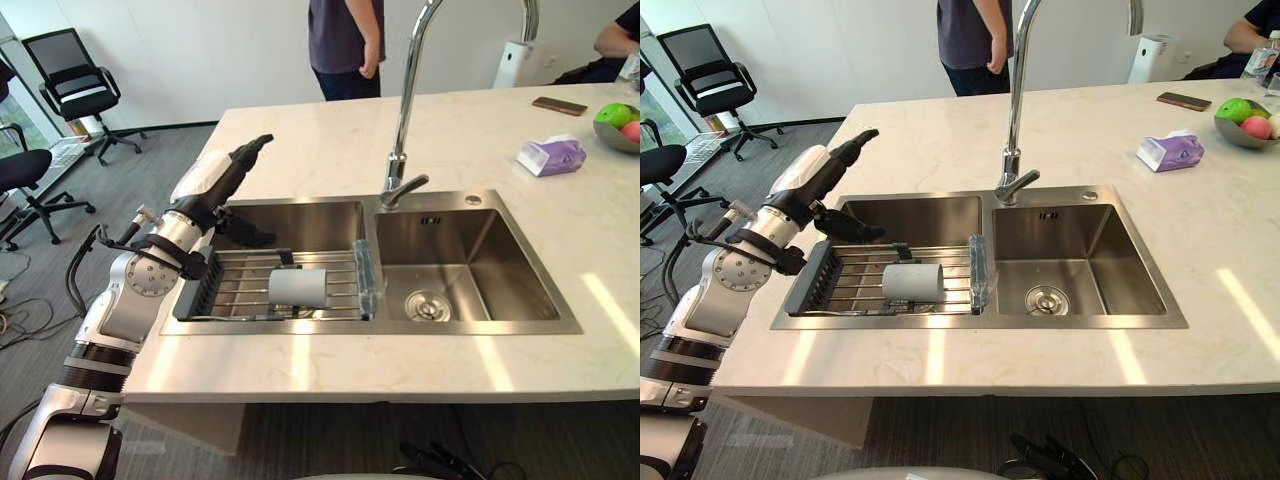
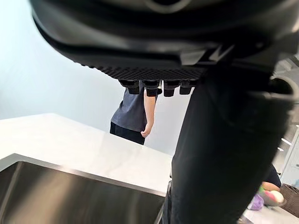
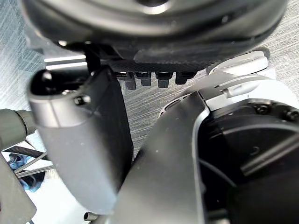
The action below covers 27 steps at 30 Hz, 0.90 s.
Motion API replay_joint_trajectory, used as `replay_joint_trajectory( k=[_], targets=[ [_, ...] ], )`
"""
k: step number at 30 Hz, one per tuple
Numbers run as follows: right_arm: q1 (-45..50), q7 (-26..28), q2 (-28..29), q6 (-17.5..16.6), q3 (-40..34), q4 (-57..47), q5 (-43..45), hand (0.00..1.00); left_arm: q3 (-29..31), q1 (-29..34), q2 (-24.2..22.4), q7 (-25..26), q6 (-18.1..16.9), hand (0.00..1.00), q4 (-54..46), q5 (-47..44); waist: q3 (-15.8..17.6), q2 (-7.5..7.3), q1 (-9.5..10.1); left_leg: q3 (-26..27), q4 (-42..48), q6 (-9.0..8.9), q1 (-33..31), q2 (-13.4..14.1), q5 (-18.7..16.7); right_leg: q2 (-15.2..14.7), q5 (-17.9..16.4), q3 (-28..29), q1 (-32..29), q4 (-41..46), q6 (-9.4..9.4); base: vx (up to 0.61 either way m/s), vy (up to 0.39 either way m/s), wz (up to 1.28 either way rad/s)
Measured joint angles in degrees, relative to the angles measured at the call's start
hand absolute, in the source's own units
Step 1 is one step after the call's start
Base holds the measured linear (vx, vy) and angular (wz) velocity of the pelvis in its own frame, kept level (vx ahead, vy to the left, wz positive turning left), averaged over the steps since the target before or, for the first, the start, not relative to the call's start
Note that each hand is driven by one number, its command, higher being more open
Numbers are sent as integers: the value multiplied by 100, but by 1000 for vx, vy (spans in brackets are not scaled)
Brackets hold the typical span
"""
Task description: Walk over to the sink, pick up the cup, carry it to the dishwasher, place the cup inside the dishwasher, then close the dishwasher door
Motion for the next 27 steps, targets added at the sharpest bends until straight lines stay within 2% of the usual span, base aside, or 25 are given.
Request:
replay_joint_trajectory(
  k=[4,7,12,17,27],
  targets=[
    [-30,14,-2,127,10,-35,1,100,-276,-37,74,-291,10,100,-2,28,11,-25,-45,97,-107,-23,20,10,-43,31,79,85,-101,-55,101,-129,24,-10],
    [-23,18,-3,234,40,-109,3,100,-458,-40,72,-532,85,100,-2,100,5,-68,-68,226,-84,23,13,-51,-61,-4,202,236,-153,-113,170,-94,51,-23],
    [-19,18,-4,337,65,-226,5,100,-627,-208,64,-833,163,100,6,116,12,-79,-135,284,-85,70,-14,-118,-71,-33,274,299,-193,-167,216,-13,26,-7],
    [-35,17,-3,393,56,-252,4,100,-673,-386,-33,-1156,383,100,6,2,20,-90,-209,304,-91,86,-24,-148,-81,-75,281,336,-212,-175,228,29,18,-4],
    [-34,-41,-17,393,47,-251,5,100,-1087,-455,-355,-1290,530,100,5,3,50,-125,-222,306,-95,102,-34,-156,-92,-84,288,351,-242,-199,240,-22,-1,0]
  ],
)
